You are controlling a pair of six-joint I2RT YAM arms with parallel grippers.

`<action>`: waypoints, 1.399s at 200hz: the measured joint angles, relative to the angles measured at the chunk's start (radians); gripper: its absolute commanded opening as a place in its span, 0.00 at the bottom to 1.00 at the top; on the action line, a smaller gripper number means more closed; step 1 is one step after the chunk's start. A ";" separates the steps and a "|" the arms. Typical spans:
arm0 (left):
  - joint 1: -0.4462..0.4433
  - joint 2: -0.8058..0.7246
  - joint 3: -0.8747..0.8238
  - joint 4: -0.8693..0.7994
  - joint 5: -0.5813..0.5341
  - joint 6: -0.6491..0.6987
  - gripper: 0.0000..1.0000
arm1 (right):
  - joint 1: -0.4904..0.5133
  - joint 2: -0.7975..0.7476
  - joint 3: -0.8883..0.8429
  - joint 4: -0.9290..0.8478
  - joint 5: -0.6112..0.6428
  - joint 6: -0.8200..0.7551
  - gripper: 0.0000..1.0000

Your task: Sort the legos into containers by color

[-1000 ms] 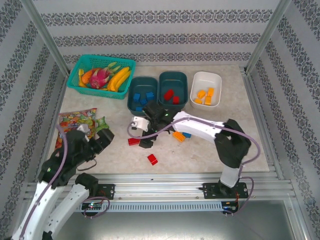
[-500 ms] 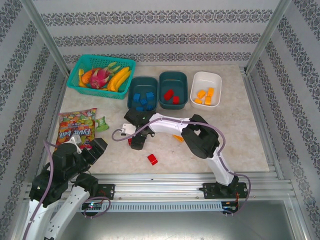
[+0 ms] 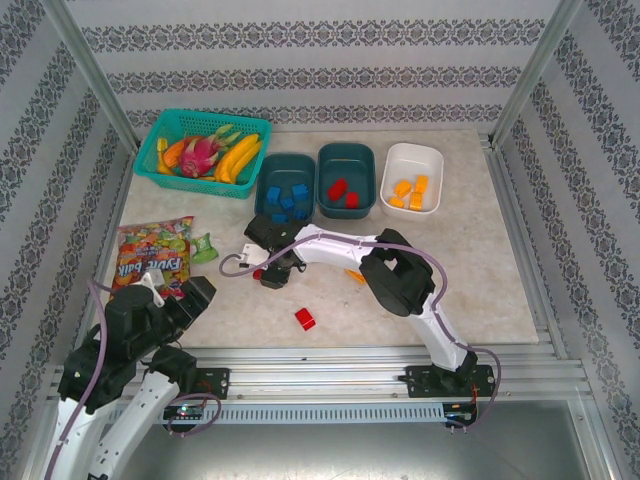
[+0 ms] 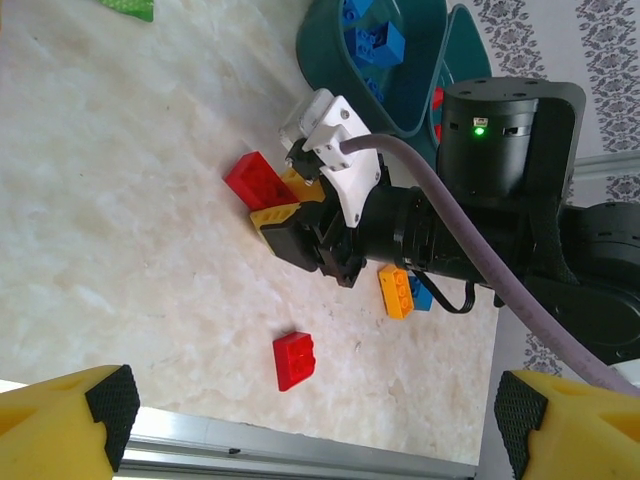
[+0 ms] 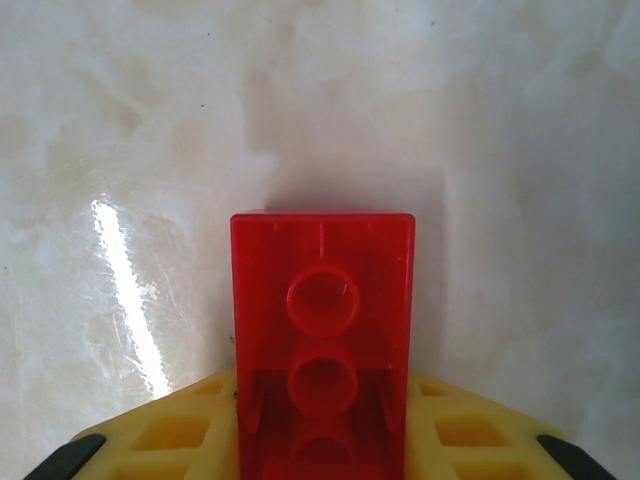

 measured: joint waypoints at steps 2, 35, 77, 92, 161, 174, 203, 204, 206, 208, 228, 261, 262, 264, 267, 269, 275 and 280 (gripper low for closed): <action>0.000 0.003 0.000 0.002 0.002 0.000 0.93 | 0.000 0.000 -0.001 0.000 0.000 0.000 0.21; 0.000 0.118 0.011 0.064 0.025 0.035 0.95 | -0.016 -0.071 -0.023 0.003 0.010 0.027 0.21; 0.000 0.403 0.126 0.235 0.076 0.118 0.96 | -0.174 -0.264 -0.040 0.021 0.010 0.127 0.21; -0.002 0.505 0.158 0.322 0.096 0.141 0.97 | -0.269 -0.301 -0.031 0.025 0.019 0.182 0.21; -0.065 0.953 0.311 0.618 0.155 0.201 0.97 | -0.544 -0.040 0.352 -0.147 0.122 0.469 0.21; -0.079 1.018 0.346 0.655 0.166 0.208 0.97 | -0.565 0.048 0.459 -0.197 0.133 0.514 0.21; -0.095 1.129 0.411 0.706 0.180 0.222 0.97 | -0.601 0.220 0.656 -0.299 0.149 0.583 0.23; -0.095 1.133 0.414 0.708 0.181 0.222 0.97 | -0.602 0.227 0.665 -0.305 0.149 0.586 0.23; -0.096 1.138 0.417 0.710 0.183 0.222 0.97 | -0.604 0.234 0.672 -0.310 0.149 0.589 0.23; -0.097 1.141 0.420 0.711 0.183 0.223 0.97 | -0.606 0.245 0.683 -0.315 0.150 0.593 0.23; -0.101 1.176 0.446 0.727 0.186 0.227 0.97 | -0.623 0.328 0.764 -0.365 0.159 0.619 0.26; -0.107 1.193 0.465 0.731 0.192 0.235 0.97 | -0.637 0.383 0.793 -0.403 0.159 0.645 0.44; -0.107 1.193 0.465 0.731 0.192 0.235 0.97 | -0.637 0.383 0.793 -0.403 0.159 0.647 0.45; -0.107 1.193 0.465 0.731 0.192 0.237 0.97 | -0.637 0.384 0.793 -0.404 0.159 0.643 0.46; -0.107 1.193 0.465 0.731 0.192 0.237 0.97 | -0.637 0.385 0.793 -0.405 0.159 0.642 0.49; -0.107 1.193 0.465 0.731 0.192 0.238 0.97 | -0.637 0.385 0.793 -0.406 0.159 0.648 0.51; -0.107 1.193 0.465 0.731 0.192 0.240 0.97 | -0.637 0.385 0.793 -0.407 0.159 0.644 0.55; -0.107 1.193 0.465 0.731 0.192 0.241 0.97 | -0.637 0.385 0.795 -0.408 0.159 0.636 0.57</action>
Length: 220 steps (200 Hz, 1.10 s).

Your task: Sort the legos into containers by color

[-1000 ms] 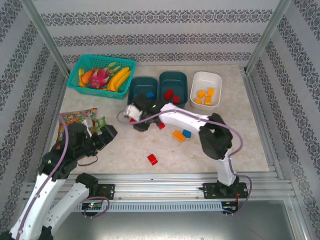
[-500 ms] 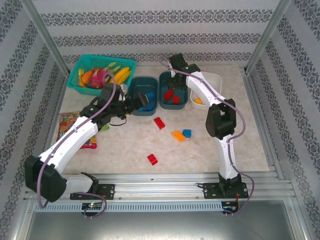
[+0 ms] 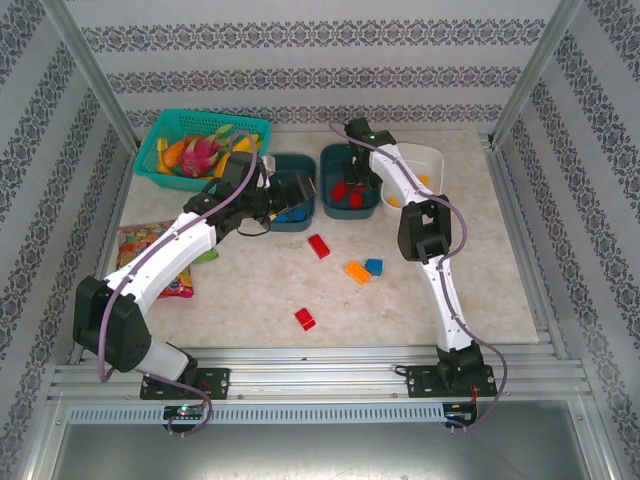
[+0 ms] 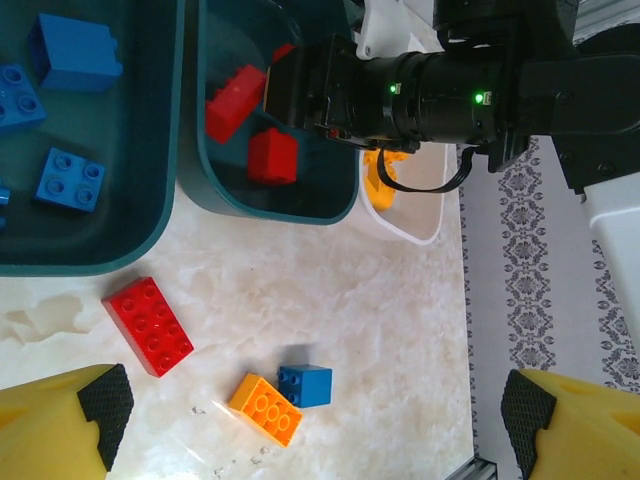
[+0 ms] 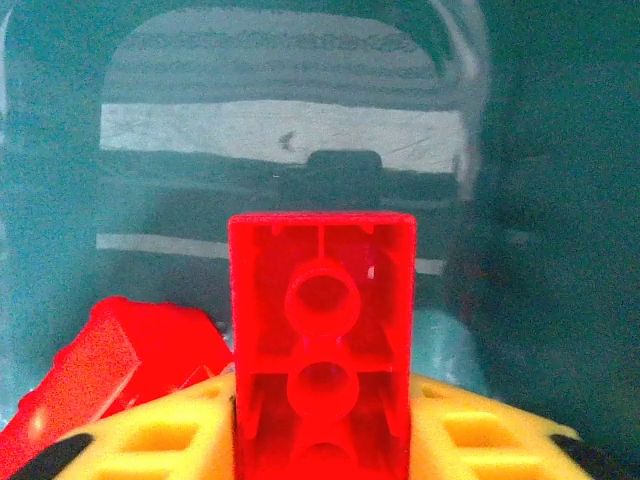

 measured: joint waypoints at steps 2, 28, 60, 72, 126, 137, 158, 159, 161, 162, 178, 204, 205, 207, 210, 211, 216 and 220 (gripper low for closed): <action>0.000 0.000 0.000 0.000 0.000 0.000 0.97 | 0.001 0.000 0.001 0.000 0.000 0.003 0.58; 0.000 -0.002 0.000 0.000 0.000 0.007 0.97 | 0.014 -0.006 0.011 0.002 0.008 -0.023 0.61; 0.000 -0.024 -0.008 -0.001 0.000 0.008 0.97 | 0.042 -0.074 0.006 0.005 0.019 -0.043 0.61; 0.000 -0.045 -0.018 -0.002 0.000 0.008 0.97 | 0.056 -0.145 -0.024 0.021 0.019 -0.050 0.61; -0.007 -0.242 -0.156 -0.064 -0.001 0.042 0.97 | 0.175 -0.792 -0.674 0.313 0.014 -0.152 0.72; -0.016 -0.294 -0.202 -0.086 0.000 0.052 0.97 | 0.209 -0.913 -0.831 0.365 -0.005 -0.176 0.74; -0.027 -0.397 -0.309 -0.125 0.003 0.060 0.97 | 0.267 -1.071 -1.107 0.423 -0.060 -0.244 0.79; -0.027 -0.400 -0.314 -0.126 0.003 0.060 0.97 | 0.269 -1.074 -1.115 0.424 -0.061 -0.248 0.79; -0.028 -0.407 -0.322 -0.129 0.003 0.060 0.97 | 0.274 -1.083 -1.138 0.425 -0.065 -0.256 0.79; -0.029 -0.414 -0.330 -0.134 0.004 0.059 0.97 | 0.275 -1.085 -1.144 0.424 -0.066 -0.257 0.79; -0.033 -0.486 -0.412 -0.158 0.011 0.058 0.97 | 0.316 -1.107 -1.281 0.414 -0.084 -0.314 0.79; -0.038 -0.578 -0.518 -0.183 0.018 0.043 0.97 | 0.364 -1.048 -1.352 0.351 -0.077 -0.378 0.79; -0.038 -0.580 -0.521 -0.183 0.018 0.042 0.97 | 0.365 -1.045 -1.352 0.349 -0.077 -0.380 0.79; -0.038 -0.586 -0.528 -0.184 0.018 0.039 0.97 | 0.367 -1.036 -1.350 0.346 -0.074 -0.382 0.79; -0.038 -0.593 -0.537 -0.186 0.018 0.036 0.97 | 0.369 -1.025 -1.350 0.344 -0.070 -0.386 0.79; -0.039 -0.597 -0.540 -0.187 0.019 0.035 0.97 | 0.370 -1.017 -1.350 0.342 -0.068 -0.388 0.79; -0.039 -0.608 -0.552 -0.189 0.018 0.030 0.97 | 0.371 -0.996 -1.345 0.334 -0.061 -0.393 0.79; -0.039 -0.616 -0.561 -0.190 0.018 0.026 0.97 | 0.371 -0.977 -1.342 0.328 -0.055 -0.397 0.79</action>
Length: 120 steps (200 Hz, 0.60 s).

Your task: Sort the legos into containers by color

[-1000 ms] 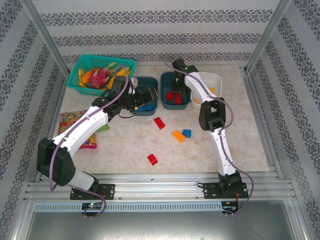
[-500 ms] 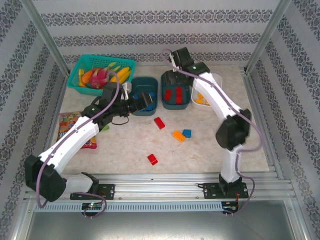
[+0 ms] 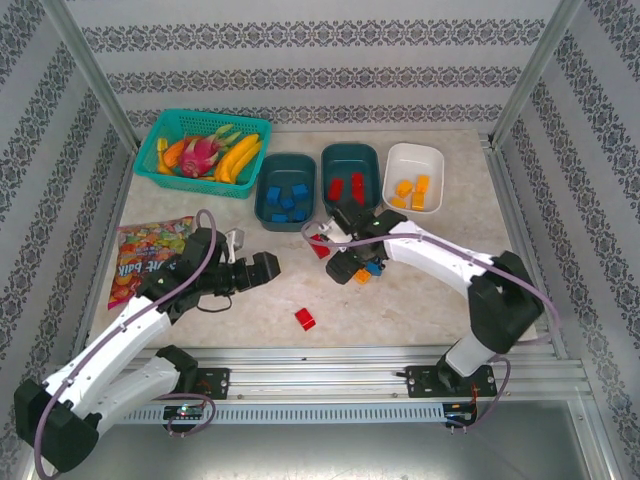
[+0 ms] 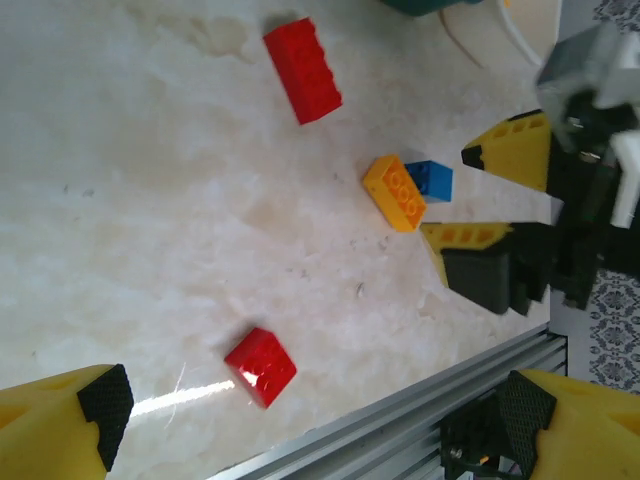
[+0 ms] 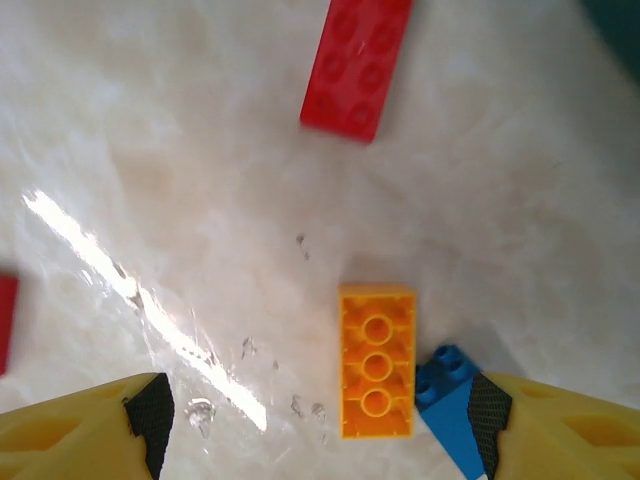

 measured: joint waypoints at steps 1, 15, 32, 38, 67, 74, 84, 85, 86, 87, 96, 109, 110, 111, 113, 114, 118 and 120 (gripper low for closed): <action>0.000 -0.001 -0.002 0.000 0.000 -0.001 0.97 | 0.000 0.003 0.001 -0.002 0.001 -0.001 0.79; 0.000 -0.021 -0.019 -0.001 0.000 -0.014 0.97 | 0.000 0.067 0.014 -0.013 0.022 -0.013 0.79; 0.000 -0.032 -0.021 -0.001 -0.001 -0.023 0.97 | -0.001 0.125 0.029 -0.020 0.037 -0.021 0.77; 0.000 -0.034 -0.021 -0.002 -0.003 -0.024 0.97 | -0.001 0.143 0.038 -0.027 0.044 -0.025 0.76; 0.000 -0.043 -0.021 -0.003 -0.009 -0.032 0.97 | -0.005 0.219 0.087 -0.043 0.056 -0.032 0.69; -0.001 -0.045 -0.021 -0.005 -0.011 -0.035 0.97 | -0.005 0.232 0.093 -0.046 0.061 -0.031 0.67; -0.001 -0.050 -0.021 -0.008 -0.013 -0.039 0.97 | -0.005 0.247 0.100 -0.048 0.066 -0.031 0.65; -0.001 -0.051 -0.021 -0.008 -0.014 -0.039 0.97 | -0.005 0.248 0.100 -0.048 0.066 -0.032 0.65; -0.001 -0.051 -0.021 -0.008 -0.015 -0.039 0.97 | -0.005 0.249 0.100 -0.049 0.067 -0.031 0.64; -0.001 -0.052 -0.021 -0.008 -0.015 -0.040 0.97 | -0.005 0.251 0.101 -0.050 0.068 -0.030 0.64; -0.001 -0.057 -0.021 -0.010 -0.018 -0.043 0.97 | -0.005 0.261 0.103 -0.053 0.071 -0.030 0.63; -0.001 -0.063 -0.021 -0.011 -0.023 -0.047 0.97 | -0.005 0.270 0.107 -0.057 0.072 -0.029 0.60; -0.001 -0.063 -0.021 -0.011 -0.023 -0.048 0.97 | -0.005 0.270 0.107 -0.057 0.072 -0.029 0.60; -0.001 -0.064 -0.021 -0.011 -0.023 -0.048 0.97 | -0.005 0.271 0.107 -0.058 0.072 -0.030 0.60; -0.001 -0.064 -0.020 -0.011 -0.023 -0.048 0.97 | -0.005 0.272 0.107 -0.058 0.072 -0.030 0.59; -0.001 -0.064 -0.020 -0.011 -0.023 -0.049 0.97 | -0.005 0.272 0.107 -0.058 0.072 -0.029 0.59; -0.001 -0.065 -0.020 -0.011 -0.026 -0.050 0.97 | -0.005 0.273 0.107 -0.058 0.072 -0.030 0.58; -0.001 -0.065 -0.020 -0.011 -0.026 -0.050 0.97 | -0.005 0.274 0.107 -0.059 0.072 -0.030 0.58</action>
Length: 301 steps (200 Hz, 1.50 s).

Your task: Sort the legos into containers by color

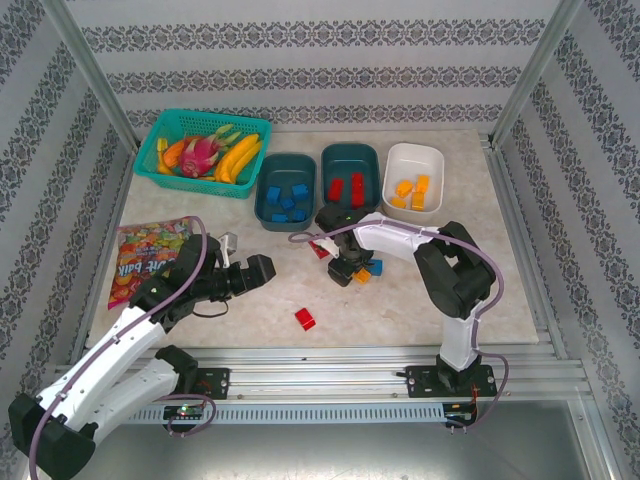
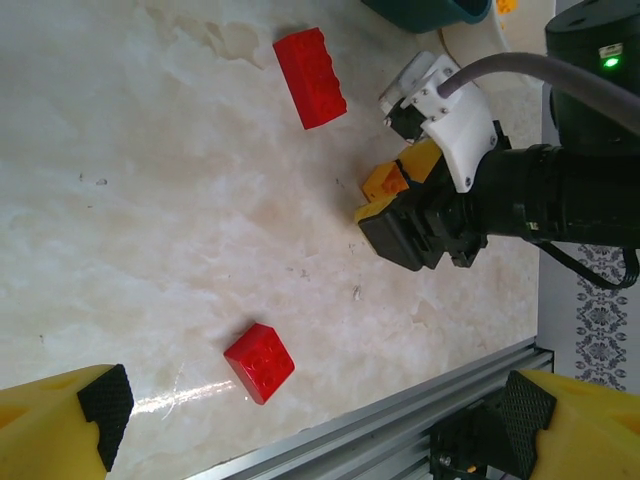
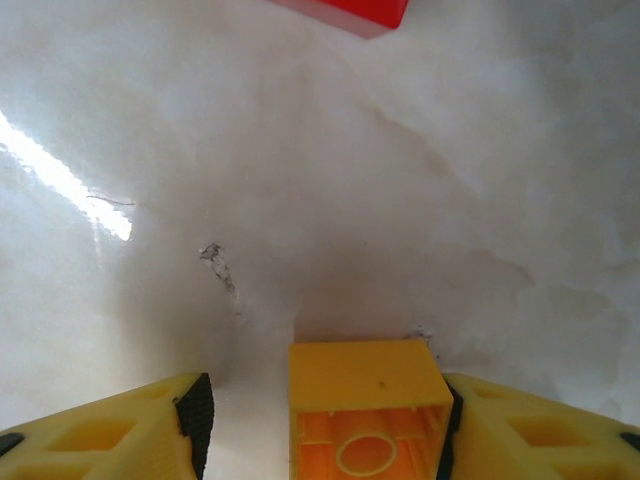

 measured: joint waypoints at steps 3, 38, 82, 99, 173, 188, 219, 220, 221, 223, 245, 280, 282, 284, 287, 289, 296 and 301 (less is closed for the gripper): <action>0.000 0.000 0.000 0.000 0.000 0.000 0.97 | 0.000 0.001 0.000 0.000 0.000 0.001 0.57; 0.000 0.000 0.003 0.000 -0.003 -0.001 0.97 | -0.007 0.003 0.000 0.000 0.002 0.015 0.40; -0.006 0.020 0.011 0.000 -0.003 -0.001 0.97 | -0.008 -0.007 0.004 -0.005 0.001 0.027 0.32; -0.006 0.035 0.030 0.000 -0.003 -0.001 0.97 | -0.013 -0.037 0.024 -0.017 -0.002 0.041 0.31; -0.049 0.343 0.297 0.110 -0.003 0.000 0.97 | -0.356 -0.217 0.254 0.076 -0.043 0.225 0.30; -0.056 0.443 0.366 0.150 -0.002 0.000 0.97 | -0.444 -0.182 0.301 0.110 -0.053 0.293 0.30; -0.067 0.638 0.510 0.213 0.004 0.002 0.97 | -0.570 -0.014 0.421 0.188 -0.085 0.443 0.30; -0.068 0.647 0.517 0.214 0.004 0.002 0.97 | -0.572 -0.008 0.424 0.190 -0.086 0.447 0.31; -0.068 0.651 0.521 0.214 0.004 0.003 0.97 | -0.577 0.003 0.431 0.192 -0.089 0.454 0.31; -0.069 0.662 0.533 0.214 0.005 0.004 0.97 | -0.581 0.013 0.438 0.195 -0.090 0.460 0.31; -0.078 0.771 0.636 0.230 0.010 0.014 0.96 | -0.633 0.176 0.565 0.203 -0.114 0.550 0.33; -0.085 0.899 0.767 0.238 0.026 0.027 0.96 | -0.672 0.397 0.788 0.171 -0.140 0.654 0.35; -0.085 0.905 0.774 0.238 0.027 0.027 0.96 | -0.673 0.408 0.800 0.168 -0.142 0.658 0.35; -0.086 0.911 0.781 0.238 0.027 0.027 0.96 | -0.673 0.417 0.812 0.164 -0.144 0.663 0.35; -0.086 0.921 0.792 0.238 0.027 0.027 0.96 | -0.674 0.428 0.826 0.163 -0.146 0.669 0.35; -0.086 0.925 0.797 0.238 0.027 0.027 0.96 | -0.674 0.440 0.838 0.160 -0.147 0.675 0.36; -0.087 0.945 0.820 0.237 0.026 0.027 0.96 | -0.676 0.470 0.877 0.147 -0.151 0.686 0.36; -0.089 0.957 0.837 0.237 0.027 0.028 0.96 | -0.676 0.489 0.903 0.139 -0.156 0.695 0.37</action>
